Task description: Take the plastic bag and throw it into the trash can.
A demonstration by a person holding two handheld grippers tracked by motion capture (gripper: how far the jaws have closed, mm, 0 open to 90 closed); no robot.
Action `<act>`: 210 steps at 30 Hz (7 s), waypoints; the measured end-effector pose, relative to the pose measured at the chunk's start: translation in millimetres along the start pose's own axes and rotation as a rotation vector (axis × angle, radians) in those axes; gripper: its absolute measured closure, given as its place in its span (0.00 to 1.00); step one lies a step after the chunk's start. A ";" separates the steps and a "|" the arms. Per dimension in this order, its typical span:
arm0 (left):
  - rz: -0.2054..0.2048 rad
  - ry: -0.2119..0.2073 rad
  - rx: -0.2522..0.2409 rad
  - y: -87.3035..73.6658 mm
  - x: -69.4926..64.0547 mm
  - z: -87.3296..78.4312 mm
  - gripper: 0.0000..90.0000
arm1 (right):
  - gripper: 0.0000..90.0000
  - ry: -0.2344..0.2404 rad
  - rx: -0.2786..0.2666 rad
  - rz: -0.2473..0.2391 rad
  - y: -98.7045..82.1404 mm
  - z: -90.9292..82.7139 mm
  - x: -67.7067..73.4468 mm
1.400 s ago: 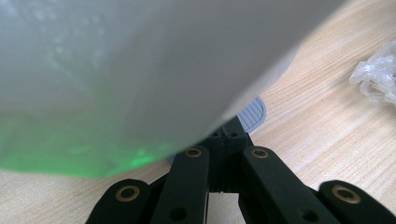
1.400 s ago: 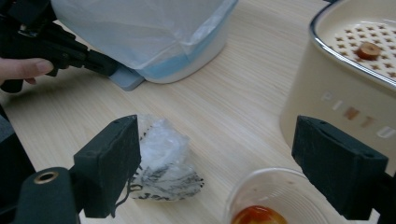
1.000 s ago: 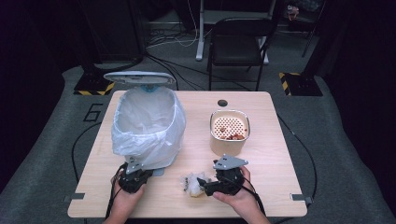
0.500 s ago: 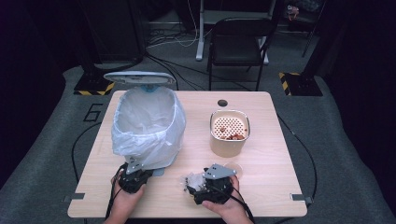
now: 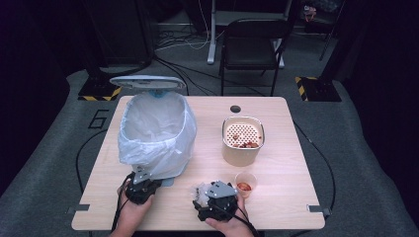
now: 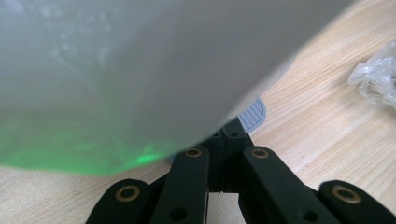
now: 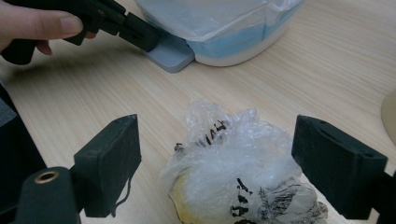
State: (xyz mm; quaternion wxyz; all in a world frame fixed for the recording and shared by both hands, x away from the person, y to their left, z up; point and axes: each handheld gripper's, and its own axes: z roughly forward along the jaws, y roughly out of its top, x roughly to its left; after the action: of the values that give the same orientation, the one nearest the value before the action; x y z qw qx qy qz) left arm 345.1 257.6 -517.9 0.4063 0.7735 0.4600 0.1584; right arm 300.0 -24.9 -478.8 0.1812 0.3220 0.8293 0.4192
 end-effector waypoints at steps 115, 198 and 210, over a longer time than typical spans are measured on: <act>-0.008 0.003 -0.004 -0.5 -1.0 0.6 1.00 | 0.79 0.126 -0.042 -0.039 192.9 -64.5 -79.7; 0.005 0.001 0.000 -0.2 0.0 0.1 1.00 | 0.35 0.207 -0.094 -0.143 270.4 37.1 -23.0; 0.001 -0.003 -0.002 -0.4 0.5 0.2 1.00 | 0.39 0.222 -0.102 -0.162 264.8 17.1 -24.0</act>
State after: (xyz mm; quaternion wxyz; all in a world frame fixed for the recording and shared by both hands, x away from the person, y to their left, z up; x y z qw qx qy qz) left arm 345.3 258.0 -518.4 0.4077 0.7736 0.4588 0.1577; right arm 428.4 85.3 -273.0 0.1378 0.1959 0.8453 0.4777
